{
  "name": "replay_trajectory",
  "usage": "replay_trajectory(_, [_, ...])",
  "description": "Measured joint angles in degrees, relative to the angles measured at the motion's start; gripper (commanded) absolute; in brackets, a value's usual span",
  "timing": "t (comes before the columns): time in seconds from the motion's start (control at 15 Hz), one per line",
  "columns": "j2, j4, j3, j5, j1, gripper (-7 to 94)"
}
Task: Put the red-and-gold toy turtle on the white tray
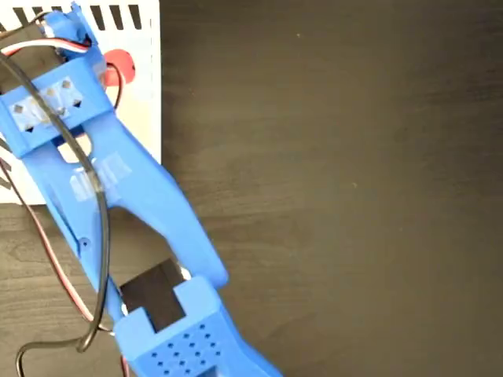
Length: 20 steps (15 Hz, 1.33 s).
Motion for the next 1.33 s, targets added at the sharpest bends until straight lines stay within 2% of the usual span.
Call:
replay_trajectory(0.07, [0.0, -0.18, 0.0, 0.0, 0.0, 62])
replay_trajectory(0.6, [0.0, -0.18, 0.97, 0.0, 0.0, 62])
replay_trajectory(0.67, [0.0, -0.18, 1.05, 0.0, 0.0, 51])
replay_trajectory(0.73, [0.0, -0.18, 1.05, 0.0, 0.0, 30])
replay_trajectory(0.87, [0.09, -0.44, 1.05, -0.44, 0.0, 0])
replay_trajectory(1.13, [6.59, -2.99, 1.49, -1.14, 0.0, 0])
replay_trajectory(1.27, [15.21, -7.65, 6.94, -1.93, 1.32, 0])
replay_trajectory(1.33, [20.74, -12.13, 11.07, -2.2, 2.55, 0])
